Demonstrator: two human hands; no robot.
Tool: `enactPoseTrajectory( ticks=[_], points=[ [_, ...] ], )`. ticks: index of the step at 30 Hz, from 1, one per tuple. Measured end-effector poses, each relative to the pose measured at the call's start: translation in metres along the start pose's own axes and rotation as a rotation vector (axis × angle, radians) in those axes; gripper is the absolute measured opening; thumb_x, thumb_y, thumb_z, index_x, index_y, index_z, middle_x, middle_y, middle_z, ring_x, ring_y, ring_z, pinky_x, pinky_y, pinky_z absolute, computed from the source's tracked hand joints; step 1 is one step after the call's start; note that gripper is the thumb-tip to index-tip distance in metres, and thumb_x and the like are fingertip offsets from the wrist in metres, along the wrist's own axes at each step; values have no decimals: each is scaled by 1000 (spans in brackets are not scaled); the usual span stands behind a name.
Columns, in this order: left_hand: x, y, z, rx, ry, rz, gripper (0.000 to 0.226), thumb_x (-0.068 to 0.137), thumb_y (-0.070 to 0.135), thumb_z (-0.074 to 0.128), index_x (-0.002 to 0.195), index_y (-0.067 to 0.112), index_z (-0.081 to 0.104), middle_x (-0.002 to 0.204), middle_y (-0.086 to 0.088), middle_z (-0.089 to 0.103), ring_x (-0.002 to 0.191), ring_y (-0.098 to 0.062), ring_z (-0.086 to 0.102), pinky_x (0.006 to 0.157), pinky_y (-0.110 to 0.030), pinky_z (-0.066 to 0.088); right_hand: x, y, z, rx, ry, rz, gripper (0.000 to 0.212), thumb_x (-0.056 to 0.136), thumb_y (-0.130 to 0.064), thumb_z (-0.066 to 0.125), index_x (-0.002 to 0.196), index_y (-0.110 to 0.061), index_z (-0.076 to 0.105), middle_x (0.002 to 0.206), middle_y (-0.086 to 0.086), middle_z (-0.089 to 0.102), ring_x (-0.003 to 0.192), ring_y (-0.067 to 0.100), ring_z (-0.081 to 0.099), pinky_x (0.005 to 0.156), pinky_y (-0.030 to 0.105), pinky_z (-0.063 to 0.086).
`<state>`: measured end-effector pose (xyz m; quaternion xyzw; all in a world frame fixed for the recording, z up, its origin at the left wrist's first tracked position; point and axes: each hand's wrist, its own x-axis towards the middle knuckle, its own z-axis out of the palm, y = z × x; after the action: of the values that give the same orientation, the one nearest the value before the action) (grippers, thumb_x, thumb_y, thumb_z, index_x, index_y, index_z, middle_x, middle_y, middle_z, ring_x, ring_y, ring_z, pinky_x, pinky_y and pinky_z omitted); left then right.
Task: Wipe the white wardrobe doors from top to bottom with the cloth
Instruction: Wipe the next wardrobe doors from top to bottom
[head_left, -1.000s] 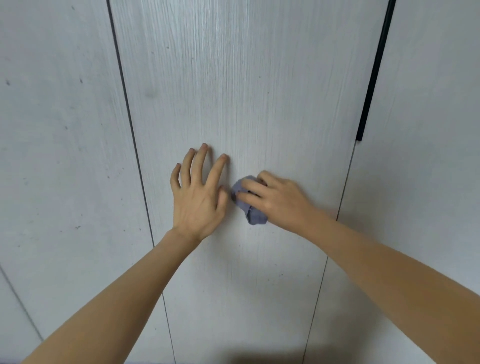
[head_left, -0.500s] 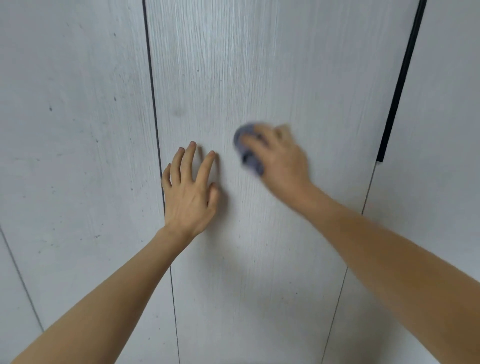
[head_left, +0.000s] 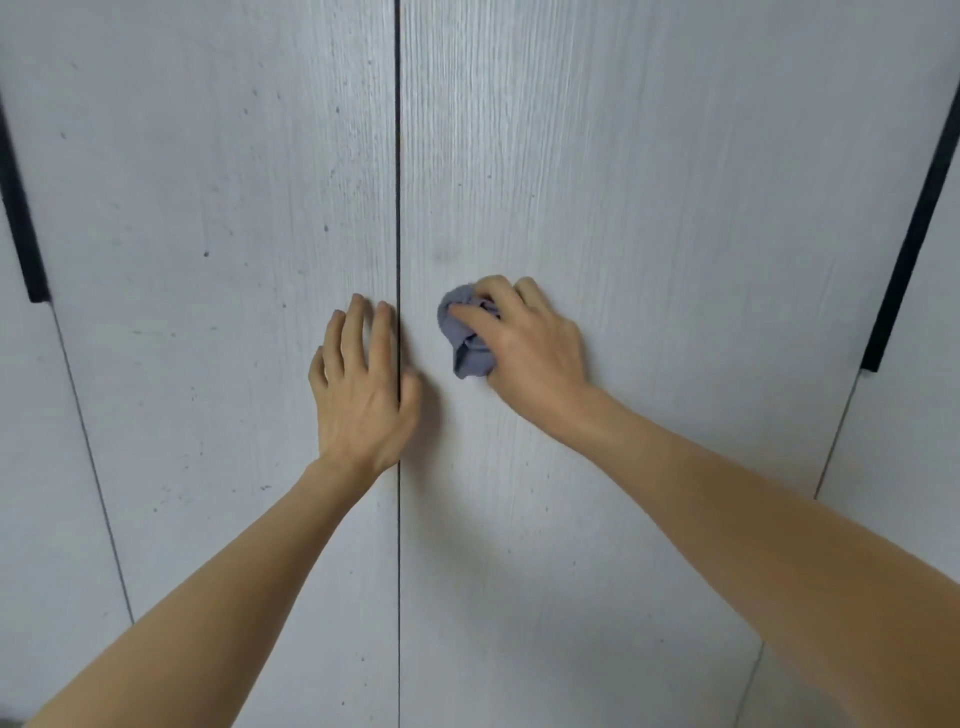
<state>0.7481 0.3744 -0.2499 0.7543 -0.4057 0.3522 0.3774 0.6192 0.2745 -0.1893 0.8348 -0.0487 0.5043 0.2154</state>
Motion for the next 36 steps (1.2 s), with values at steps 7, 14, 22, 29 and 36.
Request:
enactPoseTrajectory(
  ticks=[7, 14, 22, 29, 36],
  points=[
    [-5, -10, 4, -5, -58, 17, 64, 88, 33, 33, 146, 8, 25, 155, -17, 16, 143, -35, 10, 110, -55, 18, 79, 23, -24, -113, 313, 434, 49, 76, 0, 62, 122, -15, 59, 124, 10, 52, 105, 29, 49, 57, 25, 31],
    [-9, -20, 0, -15, -67, 62, 63, 87, 35, 26, 145, 9, 31, 153, -17, 22, 141, -35, 17, 107, -54, 25, 3, -28, 24, 39, -20, -2, 55, 49, -3, 85, 102, -10, 70, 103, 13, 64, 85, 32, 56, 47, 23, 34],
    [-10, -30, -1, -16, -70, 90, 59, 87, 31, 28, 142, 10, 36, 151, -15, 28, 140, -34, 22, 104, -52, 30, 77, -10, 4, -107, 229, 260, 62, 56, 4, 75, 116, -6, 62, 114, 15, 59, 93, 35, 55, 51, 25, 30],
    [-10, -36, -7, -44, -64, 84, 58, 90, 34, 25, 140, 9, 40, 150, -16, 31, 139, -35, 24, 102, -52, 32, -12, -34, 41, 13, -34, -84, 57, 49, -3, 82, 104, -11, 69, 106, 6, 64, 86, 22, 37, 54, 26, 43],
    [-53, -48, 5, -69, -147, 88, 58, 88, 33, 27, 140, 11, 39, 151, -15, 28, 139, -34, 22, 101, -53, 32, -119, -31, 40, -44, -228, -147, 60, 43, 1, 82, 100, -15, 72, 103, 1, 65, 84, 19, 40, 54, 23, 43]
  ],
)
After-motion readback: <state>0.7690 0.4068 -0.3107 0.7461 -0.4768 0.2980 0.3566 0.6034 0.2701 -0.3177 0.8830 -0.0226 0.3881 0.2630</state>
